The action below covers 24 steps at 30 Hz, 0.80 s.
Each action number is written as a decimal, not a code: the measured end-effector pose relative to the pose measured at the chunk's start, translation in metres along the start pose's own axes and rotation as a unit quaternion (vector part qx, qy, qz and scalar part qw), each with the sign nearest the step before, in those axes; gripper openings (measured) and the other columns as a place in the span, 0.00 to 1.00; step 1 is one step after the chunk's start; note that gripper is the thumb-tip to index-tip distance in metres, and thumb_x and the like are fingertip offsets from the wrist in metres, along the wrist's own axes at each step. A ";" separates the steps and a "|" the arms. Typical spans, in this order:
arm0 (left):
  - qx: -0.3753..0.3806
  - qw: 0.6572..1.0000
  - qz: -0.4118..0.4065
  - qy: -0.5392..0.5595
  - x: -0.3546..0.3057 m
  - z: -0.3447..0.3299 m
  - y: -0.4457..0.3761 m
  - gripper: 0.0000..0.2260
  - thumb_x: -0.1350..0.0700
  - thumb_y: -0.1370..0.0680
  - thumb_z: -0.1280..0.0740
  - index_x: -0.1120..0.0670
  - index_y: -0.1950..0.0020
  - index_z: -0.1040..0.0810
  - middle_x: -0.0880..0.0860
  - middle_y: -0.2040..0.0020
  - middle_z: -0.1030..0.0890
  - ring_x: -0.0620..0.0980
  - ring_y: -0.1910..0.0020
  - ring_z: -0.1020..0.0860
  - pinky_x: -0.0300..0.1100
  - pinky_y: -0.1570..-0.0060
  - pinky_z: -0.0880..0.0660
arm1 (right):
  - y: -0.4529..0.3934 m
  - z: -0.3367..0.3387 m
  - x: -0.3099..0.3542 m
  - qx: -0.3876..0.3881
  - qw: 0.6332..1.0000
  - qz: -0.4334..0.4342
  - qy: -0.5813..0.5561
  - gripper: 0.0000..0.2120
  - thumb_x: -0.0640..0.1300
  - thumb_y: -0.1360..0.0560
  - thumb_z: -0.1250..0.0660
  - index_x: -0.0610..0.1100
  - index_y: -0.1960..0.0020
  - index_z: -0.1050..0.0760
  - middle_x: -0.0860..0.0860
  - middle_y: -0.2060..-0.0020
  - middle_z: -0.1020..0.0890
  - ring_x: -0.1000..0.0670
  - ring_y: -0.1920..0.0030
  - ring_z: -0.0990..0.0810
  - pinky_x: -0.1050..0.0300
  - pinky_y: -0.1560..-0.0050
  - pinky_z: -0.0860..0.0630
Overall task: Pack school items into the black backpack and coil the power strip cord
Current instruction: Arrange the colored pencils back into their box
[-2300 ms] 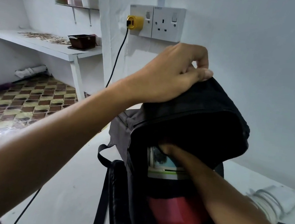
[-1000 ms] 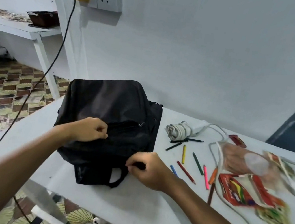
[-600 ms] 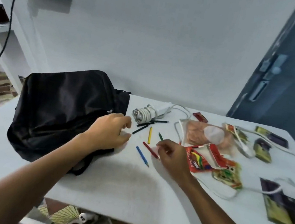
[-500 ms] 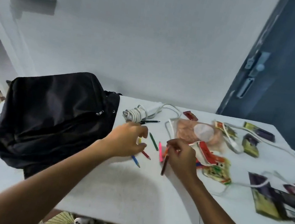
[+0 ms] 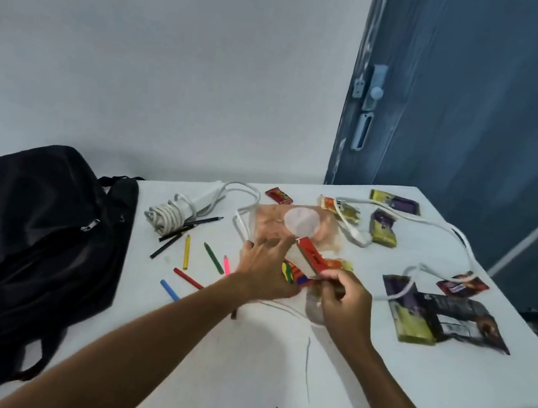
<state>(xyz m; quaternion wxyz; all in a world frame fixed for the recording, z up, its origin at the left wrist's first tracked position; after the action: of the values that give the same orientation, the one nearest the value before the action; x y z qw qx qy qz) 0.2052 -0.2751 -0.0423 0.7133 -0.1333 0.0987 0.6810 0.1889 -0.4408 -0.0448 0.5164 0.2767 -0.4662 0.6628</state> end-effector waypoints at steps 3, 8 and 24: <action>-0.042 0.999 -0.023 0.017 -0.013 0.009 -0.009 0.41 0.33 0.32 0.32 0.47 0.27 0.44 0.53 0.28 0.32 0.58 0.29 0.39 0.60 0.31 0.42 | -0.003 0.007 0.004 -0.040 0.999 -0.011 -0.015 0.11 0.30 0.28 0.35 0.45 0.55 0.24 0.49 0.54 0.23 0.50 0.53 0.22 0.77 0.54 0.31; -0.112 0.991 -0.065 0.031 -0.029 0.027 -0.017 0.43 0.27 0.35 0.36 0.48 0.27 0.43 0.51 0.28 0.32 0.56 0.29 0.38 0.63 0.32 0.40 | -0.005 0.003 0.013 -0.100 0.992 -0.031 -0.064 0.08 0.32 0.24 0.36 0.39 0.47 0.24 0.46 0.39 0.32 0.53 0.41 0.27 0.78 0.49 0.31; -0.084 0.961 -0.005 0.263 0.130 0.114 0.050 0.15 0.54 0.27 0.28 0.44 0.42 0.24 0.46 0.45 0.28 0.36 0.49 0.28 0.30 0.48 0.29 | -0.030 -0.123 0.100 0.081 0.952 -0.090 -0.281 0.23 0.25 0.27 0.40 0.46 0.39 0.25 0.56 0.58 0.18 0.59 0.58 0.18 0.61 0.58 0.21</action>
<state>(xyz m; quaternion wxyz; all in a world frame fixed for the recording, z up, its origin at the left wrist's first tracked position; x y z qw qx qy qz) 0.1574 -0.1131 0.0211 0.6516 -0.3679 0.2250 0.6241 0.2003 -0.2861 -0.0005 0.3978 0.5334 -0.5104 0.5447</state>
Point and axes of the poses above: each hand's wrist, its own y-axis away from the middle knuckle, its own z-axis out of the back of the hand, x = y × z, the point moved 5 cm from there along -y, towards the middle knuckle
